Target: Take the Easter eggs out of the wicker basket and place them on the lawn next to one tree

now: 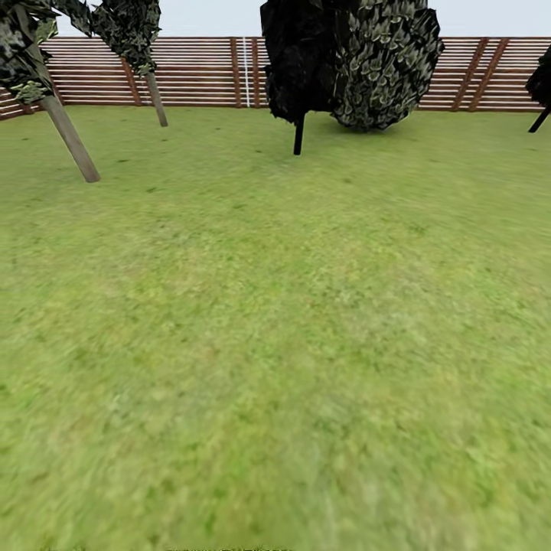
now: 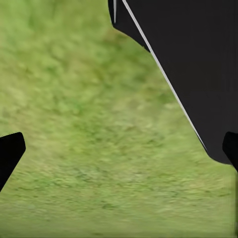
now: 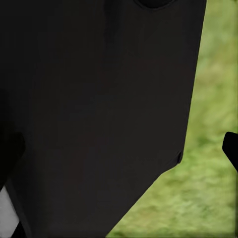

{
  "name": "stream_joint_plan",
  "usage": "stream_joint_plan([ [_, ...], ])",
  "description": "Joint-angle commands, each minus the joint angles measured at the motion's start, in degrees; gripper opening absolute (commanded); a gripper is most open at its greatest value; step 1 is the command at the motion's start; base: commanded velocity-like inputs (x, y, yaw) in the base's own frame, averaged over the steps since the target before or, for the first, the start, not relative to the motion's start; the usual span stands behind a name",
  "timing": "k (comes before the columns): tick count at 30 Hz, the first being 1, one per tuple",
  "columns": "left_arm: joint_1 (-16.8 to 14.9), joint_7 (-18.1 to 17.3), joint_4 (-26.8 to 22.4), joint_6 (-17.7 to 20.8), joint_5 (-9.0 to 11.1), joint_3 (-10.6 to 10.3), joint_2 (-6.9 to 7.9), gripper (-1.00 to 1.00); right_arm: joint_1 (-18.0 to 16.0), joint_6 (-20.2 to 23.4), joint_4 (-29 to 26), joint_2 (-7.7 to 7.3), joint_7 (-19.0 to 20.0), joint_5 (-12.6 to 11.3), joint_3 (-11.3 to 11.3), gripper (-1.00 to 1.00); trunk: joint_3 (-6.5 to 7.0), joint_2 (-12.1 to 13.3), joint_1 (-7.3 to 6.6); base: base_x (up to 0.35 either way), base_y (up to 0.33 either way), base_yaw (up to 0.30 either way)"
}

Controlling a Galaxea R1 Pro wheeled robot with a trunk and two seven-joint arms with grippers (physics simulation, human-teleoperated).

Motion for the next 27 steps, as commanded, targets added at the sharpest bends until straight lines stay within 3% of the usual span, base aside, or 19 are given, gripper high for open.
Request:
stream_joint_plan([
  [1, -0.01, -0.01, -0.03, 0.01, -0.01, -0.01, 0.00, 1.00, -0.01, -0.18, 0.05, 0.01, 0.00, 0.01, 0.02, 1.00, -0.10, -0.02, 0.00, 0.000, 0.000, 0.147],
  [27, -0.01, -0.01, 0.01, 0.01, -0.01, -0.01, 0.04, 1.00, -0.01, -0.27, 0.12, 0.11, -0.02, 0.09, 0.06, 1.00, -2.13, -0.02, 0.00, 0.000, 0.000, 0.148],
])
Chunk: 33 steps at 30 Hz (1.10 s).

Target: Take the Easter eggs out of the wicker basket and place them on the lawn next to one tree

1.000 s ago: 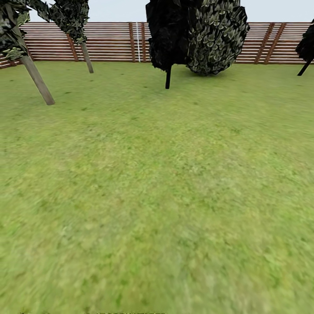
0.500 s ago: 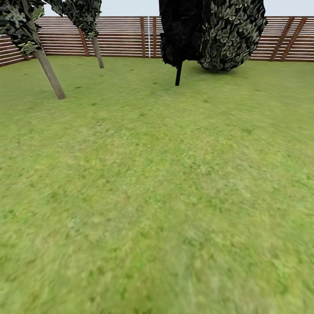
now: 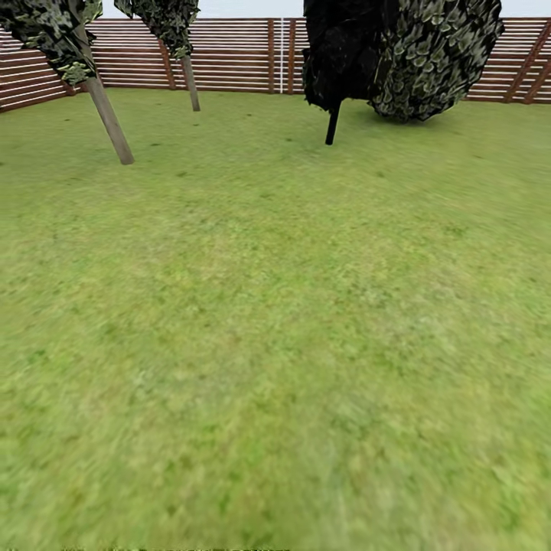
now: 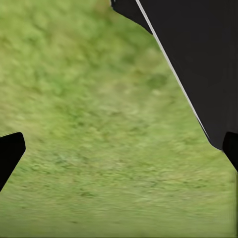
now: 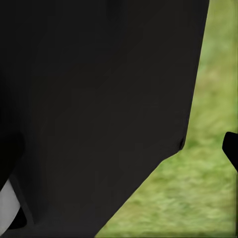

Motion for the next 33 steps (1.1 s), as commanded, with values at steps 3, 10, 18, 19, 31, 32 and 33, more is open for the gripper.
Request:
stream_joint_plan([
  [3, -0.01, -0.01, 0.01, 0.01, -0.01, -0.01, -0.01, 1.00, -0.01, -0.18, 0.04, 0.01, 0.00, 0.02, 0.06, 1.00, -0.26, -0.02, 0.00, 0.000, 0.000, 0.155],
  [10, -0.01, -0.01, 0.01, 0.01, -0.01, -0.01, -0.03, 1.00, -0.01, -0.18, 0.04, 0.01, -0.06, -0.07, -0.01, 1.00, -0.78, -0.02, 0.00, 0.000, 0.000, 0.179],
  [18, -0.01, -0.01, 0.01, 0.01, -0.01, -0.01, -0.04, 1.00, -0.01, -0.23, -0.11, -0.28, -0.07, 0.01, -0.02, 1.00, -1.34, -0.02, 0.00, 0.000, 0.000, 0.200],
  [19, -0.01, -0.01, -0.03, 0.01, -0.01, -0.01, -0.04, 1.00, -0.01, -0.21, -0.12, -0.30, -0.07, 0.01, -0.02, 1.00, -1.40, -0.02, 0.00, 0.000, 0.000, 0.201],
  [31, -0.01, -0.01, -0.03, 0.01, -0.01, -0.01, 0.00, 1.00, -0.01, -0.27, -0.22, -0.60, -0.07, -0.07, -0.11, 1.00, -2.24, -0.02, 0.00, 0.000, 0.000, 0.201],
  [32, -0.01, -0.01, -0.01, 0.01, -0.01, -0.01, -0.01, 1.00, -0.01, -0.27, -0.22, -0.60, -0.07, -0.07, -0.11, 1.00, -2.31, -0.02, 0.00, 0.000, 0.000, 0.201],
  [33, -0.01, -0.01, 0.00, 0.01, -0.01, -0.01, -0.03, 1.00, -0.01, -0.27, -0.22, -0.61, -0.07, -0.07, -0.11, 1.00, -2.37, -0.02, 0.00, 0.000, 0.000, 0.201],
])
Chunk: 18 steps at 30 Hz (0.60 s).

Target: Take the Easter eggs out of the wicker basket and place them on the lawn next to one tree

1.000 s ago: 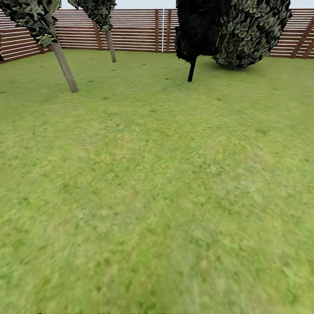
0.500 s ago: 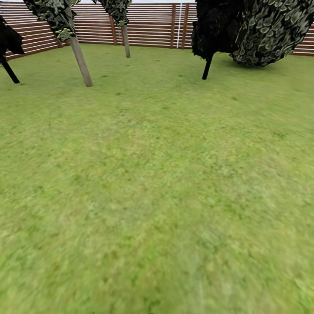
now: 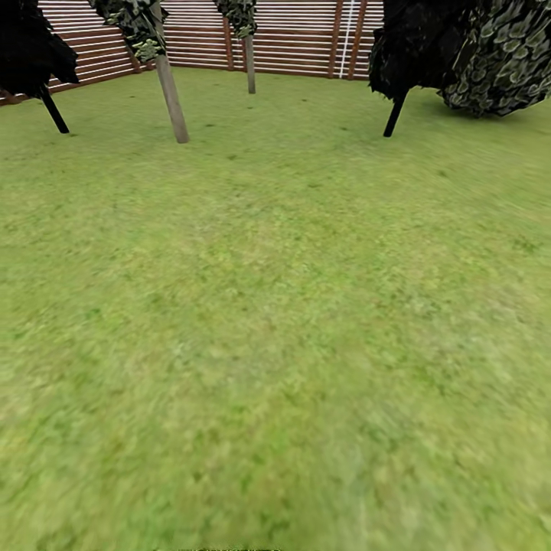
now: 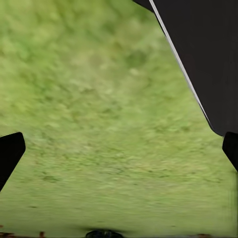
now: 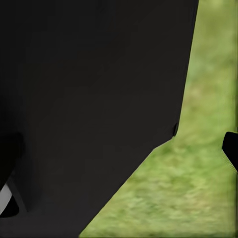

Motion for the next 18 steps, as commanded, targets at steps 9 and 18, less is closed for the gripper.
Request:
stream_joint_plan([
  [9, -0.01, -0.01, 0.00, 0.01, -0.01, -0.01, 0.01, 1.00, -0.01, -0.18, 0.04, 0.00, -0.02, 0.01, 0.01, 1.00, -0.65, -0.01, 0.00, 0.000, 0.000, 0.201],
  [18, -0.01, -0.01, 0.01, 0.01, -0.01, -0.01, 0.02, 1.00, -0.01, -0.18, 0.04, 0.00, 0.03, 0.14, 0.03, 1.00, -1.08, -0.01, 0.00, 0.000, 0.000, 0.193],
])
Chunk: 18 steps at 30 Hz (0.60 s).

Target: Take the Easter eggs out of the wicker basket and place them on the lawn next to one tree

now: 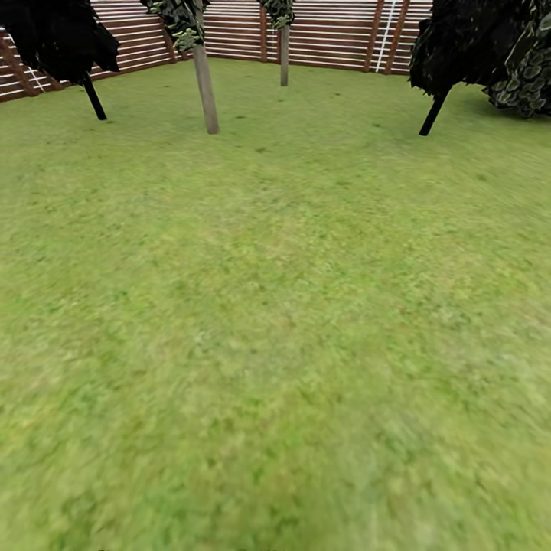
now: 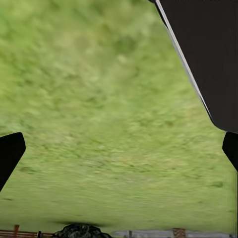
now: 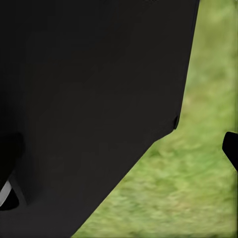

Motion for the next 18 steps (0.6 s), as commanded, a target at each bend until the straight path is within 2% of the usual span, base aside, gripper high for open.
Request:
stream_joint_plan([
  [1, -0.01, -0.01, 0.01, 0.01, -0.01, -0.01, 0.00, 1.00, -0.01, -0.18, 0.04, 0.01, 0.00, 0.03, 0.01, 1.00, 0.03, -0.01, 0.00, 0.000, 0.000, 0.099],
  [18, -0.01, -0.01, 0.00, 0.01, -0.01, -0.01, 0.01, 1.00, -0.01, -0.25, 0.04, 0.01, 0.03, 0.01, 0.09, 1.00, 1.44, -0.01, 0.00, 0.000, 0.000, 0.011],
])
